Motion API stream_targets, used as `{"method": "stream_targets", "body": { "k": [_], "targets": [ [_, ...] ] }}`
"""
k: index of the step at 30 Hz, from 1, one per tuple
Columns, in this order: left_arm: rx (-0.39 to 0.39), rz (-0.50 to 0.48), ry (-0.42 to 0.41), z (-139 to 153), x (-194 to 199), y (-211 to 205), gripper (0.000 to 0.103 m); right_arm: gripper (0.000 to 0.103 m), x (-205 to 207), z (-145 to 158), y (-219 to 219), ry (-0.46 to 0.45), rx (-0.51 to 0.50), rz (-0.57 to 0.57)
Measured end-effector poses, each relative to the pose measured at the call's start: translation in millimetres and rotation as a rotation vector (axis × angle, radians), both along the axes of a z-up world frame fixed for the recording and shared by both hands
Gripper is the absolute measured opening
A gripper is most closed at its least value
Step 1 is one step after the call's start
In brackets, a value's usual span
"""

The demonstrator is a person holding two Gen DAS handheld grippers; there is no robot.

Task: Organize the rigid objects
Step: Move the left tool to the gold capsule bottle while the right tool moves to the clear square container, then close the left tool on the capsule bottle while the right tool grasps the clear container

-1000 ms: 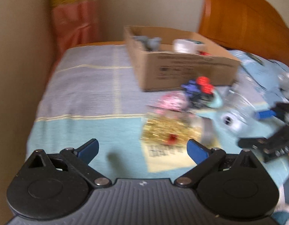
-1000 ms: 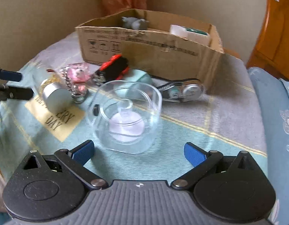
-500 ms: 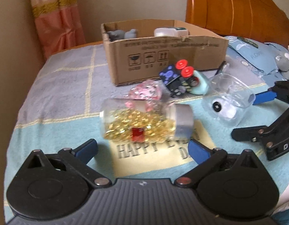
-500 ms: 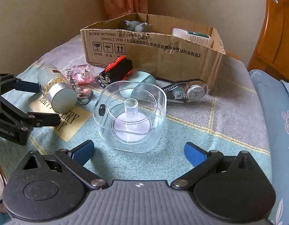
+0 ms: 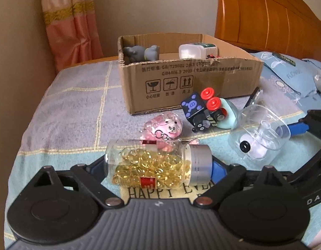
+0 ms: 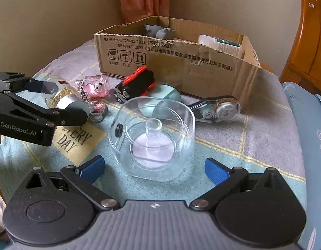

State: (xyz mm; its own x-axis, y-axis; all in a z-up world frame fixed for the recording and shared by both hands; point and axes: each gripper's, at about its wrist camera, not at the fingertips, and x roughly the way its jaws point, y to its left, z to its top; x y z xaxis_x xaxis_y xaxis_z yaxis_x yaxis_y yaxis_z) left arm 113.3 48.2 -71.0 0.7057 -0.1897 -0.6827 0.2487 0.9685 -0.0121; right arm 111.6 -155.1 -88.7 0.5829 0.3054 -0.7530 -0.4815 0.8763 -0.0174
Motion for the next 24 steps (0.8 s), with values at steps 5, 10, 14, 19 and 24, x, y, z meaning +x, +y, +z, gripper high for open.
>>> {"method": "stream_targets", "body": {
  "k": [5,10,14,19,24],
  "targets": [
    [-0.005,0.008,0.01,-0.6,0.9,4.9,0.094,0.103,6.8,-0.3,8.5,0.002,-0.001,0.014],
    [0.004,0.002,0.013,-0.6,3.4,3.2,0.094,0.103,13.6,1.4,15.7,0.0,-0.025,-0.01],
    [-0.003,0.005,0.027,-0.4,5.1,4.7,0.093,0.102,13.8,3.7,19.4,-0.006,-0.043,-0.01],
    [0.012,0.003,0.033,0.0,5.2,5.2,0.093,0.102,12.4,4.9,23.4,-0.002,-0.053,0.0],
    [0.03,0.005,0.03,0.7,5.3,4.5,0.093,0.099,8.9,8.0,23.3,-0.004,-0.055,0.001]
  ]
}}
